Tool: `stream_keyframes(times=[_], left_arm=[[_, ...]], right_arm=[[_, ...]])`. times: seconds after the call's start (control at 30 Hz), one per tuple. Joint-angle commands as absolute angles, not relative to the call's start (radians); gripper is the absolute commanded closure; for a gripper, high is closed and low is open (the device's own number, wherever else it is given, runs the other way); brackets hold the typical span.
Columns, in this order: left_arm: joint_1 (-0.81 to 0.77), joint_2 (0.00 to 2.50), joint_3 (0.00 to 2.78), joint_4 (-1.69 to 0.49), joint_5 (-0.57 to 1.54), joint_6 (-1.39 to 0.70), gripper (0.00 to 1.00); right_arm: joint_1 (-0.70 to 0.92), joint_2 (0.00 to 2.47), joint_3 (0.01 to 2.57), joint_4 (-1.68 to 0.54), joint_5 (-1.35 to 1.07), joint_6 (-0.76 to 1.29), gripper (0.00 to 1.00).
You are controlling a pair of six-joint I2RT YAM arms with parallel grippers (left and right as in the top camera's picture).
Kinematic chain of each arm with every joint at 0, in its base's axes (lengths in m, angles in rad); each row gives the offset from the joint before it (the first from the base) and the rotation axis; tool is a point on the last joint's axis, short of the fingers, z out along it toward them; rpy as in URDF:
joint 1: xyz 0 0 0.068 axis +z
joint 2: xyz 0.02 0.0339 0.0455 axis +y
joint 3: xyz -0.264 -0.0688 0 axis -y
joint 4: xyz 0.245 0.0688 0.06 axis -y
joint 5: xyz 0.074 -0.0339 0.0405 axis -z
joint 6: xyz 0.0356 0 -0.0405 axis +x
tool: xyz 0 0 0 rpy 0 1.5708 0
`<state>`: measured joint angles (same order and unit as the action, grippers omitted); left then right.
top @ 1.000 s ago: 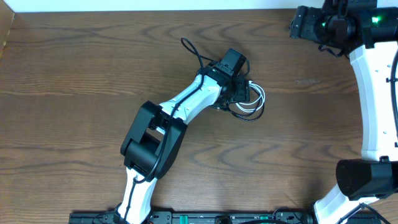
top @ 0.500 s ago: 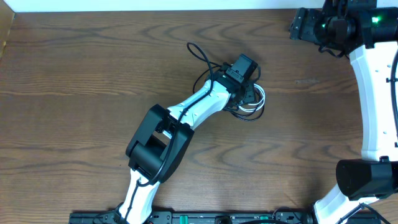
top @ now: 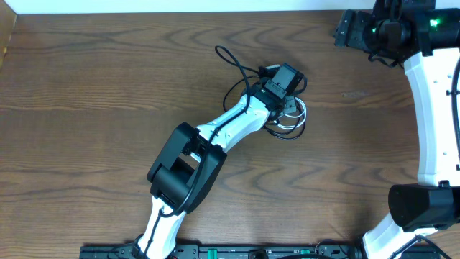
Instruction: Untangle cables
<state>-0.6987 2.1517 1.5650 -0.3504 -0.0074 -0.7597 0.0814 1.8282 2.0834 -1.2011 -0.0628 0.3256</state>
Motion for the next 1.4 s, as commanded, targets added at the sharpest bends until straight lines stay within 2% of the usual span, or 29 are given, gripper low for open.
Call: stream_keyframes(times=[0.0, 0.2, 0.33, 0.37, 0.4, 0.43, 0.53, 0.63, 1.03, 1.37], left_arm=[[-0.7, 2.171, 1.559, -0.342, -0.046, -0.765, 0.48], [-0.7, 2.185, 1.555, -0.341, -0.046, -0.818, 0.49], [-0.7, 2.205, 1.555, -0.337, -0.046, -0.837, 0.59], [-0.7, 2.207, 1.555, -0.334, -0.046, -0.836, 0.7], [-0.7, 2.207, 1.555, -0.329, -0.046, -0.836, 0.87], [-0.699, 2.207, 1.556, -0.319, -0.041, -0.809, 0.92], [-0.698, 2.186, 1.556, -0.285, 0.008, -0.545, 0.93], [-0.69, 2.129, 1.556, -0.315, 0.007, -0.421, 0.93], [-0.635, 1.651, 1.556, -0.353, 0.009, -0.399, 0.92], [-0.635, 1.467, 1.557, -0.237, 0.015, -0.34, 0.92]], right_arm=[[0.079, 1.83, 2.079, -1.211, -0.059, 0.309, 0.12], [0.079, 1.83, 2.079, -1.207, -0.059, 0.31, 0.12], [0.079, 1.83, 2.079, -1.207, -0.059, 0.309, 0.12], [0.079, 1.83, 2.079, -1.208, -0.059, 0.309, 0.12], [0.079, 1.83, 2.079, -1.208, -0.059, 0.309, 0.12], [0.079, 1.83, 2.079, -1.208, -0.059, 0.309, 0.12], [0.079, 1.83, 2.079, -1.208, -0.047, 0.31, 0.12], [0.079, 1.83, 2.079, -1.208, -0.028, 0.311, 0.12], [0.076, 1.835, 2.079, -1.174, -0.061, 0.36, 0.16], [0.08, 1.835, 2.046, -1.193, -0.118, 0.343, 0.2]])
